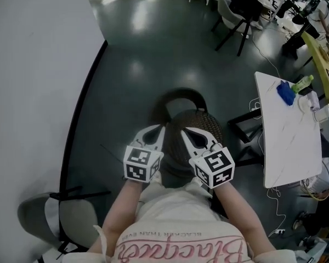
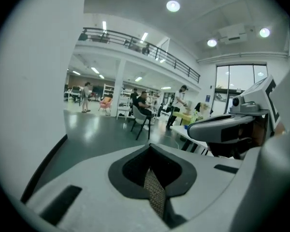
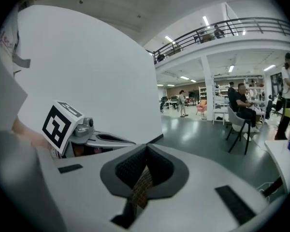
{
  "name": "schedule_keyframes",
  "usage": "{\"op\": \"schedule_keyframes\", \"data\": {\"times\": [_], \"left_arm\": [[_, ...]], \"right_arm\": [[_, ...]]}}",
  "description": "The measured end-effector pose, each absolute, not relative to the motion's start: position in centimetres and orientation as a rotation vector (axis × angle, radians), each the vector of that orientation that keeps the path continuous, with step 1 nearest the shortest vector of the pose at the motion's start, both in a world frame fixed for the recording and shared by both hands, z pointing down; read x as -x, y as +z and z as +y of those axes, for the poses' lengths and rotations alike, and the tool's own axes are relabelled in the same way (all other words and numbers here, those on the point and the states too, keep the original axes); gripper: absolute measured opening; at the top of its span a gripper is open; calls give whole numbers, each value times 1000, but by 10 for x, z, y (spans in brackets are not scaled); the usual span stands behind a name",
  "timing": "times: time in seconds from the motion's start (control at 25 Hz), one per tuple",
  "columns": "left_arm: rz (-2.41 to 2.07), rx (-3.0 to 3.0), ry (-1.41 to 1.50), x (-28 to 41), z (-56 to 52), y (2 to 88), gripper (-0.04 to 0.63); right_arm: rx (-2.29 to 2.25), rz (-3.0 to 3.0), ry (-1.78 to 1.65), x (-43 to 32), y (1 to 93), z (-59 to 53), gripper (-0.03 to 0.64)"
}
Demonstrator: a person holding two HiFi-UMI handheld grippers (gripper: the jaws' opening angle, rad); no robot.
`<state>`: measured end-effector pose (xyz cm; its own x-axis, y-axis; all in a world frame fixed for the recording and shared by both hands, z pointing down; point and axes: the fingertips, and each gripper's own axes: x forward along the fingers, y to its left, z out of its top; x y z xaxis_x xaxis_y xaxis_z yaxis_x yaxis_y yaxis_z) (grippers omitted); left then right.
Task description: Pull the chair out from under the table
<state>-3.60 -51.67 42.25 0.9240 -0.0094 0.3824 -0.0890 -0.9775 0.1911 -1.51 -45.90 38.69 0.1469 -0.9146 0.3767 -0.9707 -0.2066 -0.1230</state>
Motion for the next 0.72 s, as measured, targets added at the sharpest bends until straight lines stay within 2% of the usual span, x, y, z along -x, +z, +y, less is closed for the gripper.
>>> {"op": "schedule_keyframes", "data": {"times": [0.36,0.72], "left_arm": [[67,-3016,268,28,-476,349,3],[130,-3039,219,21,-450,336,3]], "right_arm": [[-2408,-1920,351,19,338,-434,3],[-2405,-1904,266,16,327,-425,2]]}}
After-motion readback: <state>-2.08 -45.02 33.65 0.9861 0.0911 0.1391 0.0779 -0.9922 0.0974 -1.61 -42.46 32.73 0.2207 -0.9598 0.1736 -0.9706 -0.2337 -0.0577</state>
